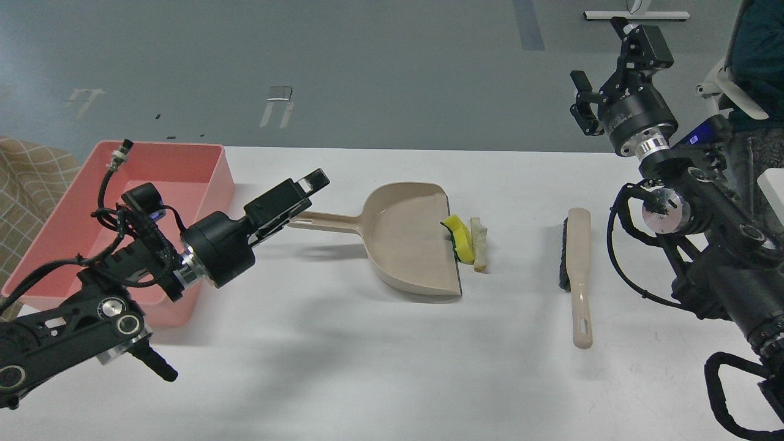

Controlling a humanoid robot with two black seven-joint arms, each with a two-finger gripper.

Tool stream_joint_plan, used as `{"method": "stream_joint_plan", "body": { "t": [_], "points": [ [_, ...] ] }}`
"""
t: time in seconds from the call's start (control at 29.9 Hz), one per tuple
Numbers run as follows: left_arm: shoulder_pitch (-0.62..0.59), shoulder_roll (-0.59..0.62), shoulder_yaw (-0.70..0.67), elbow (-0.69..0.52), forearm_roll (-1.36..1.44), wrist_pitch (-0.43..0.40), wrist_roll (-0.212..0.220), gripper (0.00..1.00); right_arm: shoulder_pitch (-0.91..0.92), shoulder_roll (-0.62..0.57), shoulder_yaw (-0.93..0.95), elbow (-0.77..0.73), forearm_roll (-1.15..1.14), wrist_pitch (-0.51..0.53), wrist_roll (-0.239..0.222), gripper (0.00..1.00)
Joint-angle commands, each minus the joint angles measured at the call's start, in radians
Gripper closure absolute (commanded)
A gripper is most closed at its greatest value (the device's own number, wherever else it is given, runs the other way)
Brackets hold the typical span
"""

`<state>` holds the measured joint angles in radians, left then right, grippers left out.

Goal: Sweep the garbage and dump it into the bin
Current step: 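Grasp the beige dustpan handle with the left gripper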

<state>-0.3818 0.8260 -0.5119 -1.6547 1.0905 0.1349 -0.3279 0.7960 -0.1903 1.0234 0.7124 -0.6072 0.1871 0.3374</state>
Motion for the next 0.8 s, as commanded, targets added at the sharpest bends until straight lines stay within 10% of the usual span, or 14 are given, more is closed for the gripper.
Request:
{"method": "stream_joint_plan", "body": {
  "t": [0.0,0.77],
  "points": [
    [0.041,-0.042,0.003,0.039,0.066,0.006,0.01,0.02,0.0,0.0,0.0,-0.002,0.0,0.0,0.0,0.0],
    [0.047,-0.386,0.001,0.407,0.058,0.097,0.036,0.02,-0.001,-0.008,0.0,-0.001,0.001,0.0,0.0,0.0]
  ]
}}
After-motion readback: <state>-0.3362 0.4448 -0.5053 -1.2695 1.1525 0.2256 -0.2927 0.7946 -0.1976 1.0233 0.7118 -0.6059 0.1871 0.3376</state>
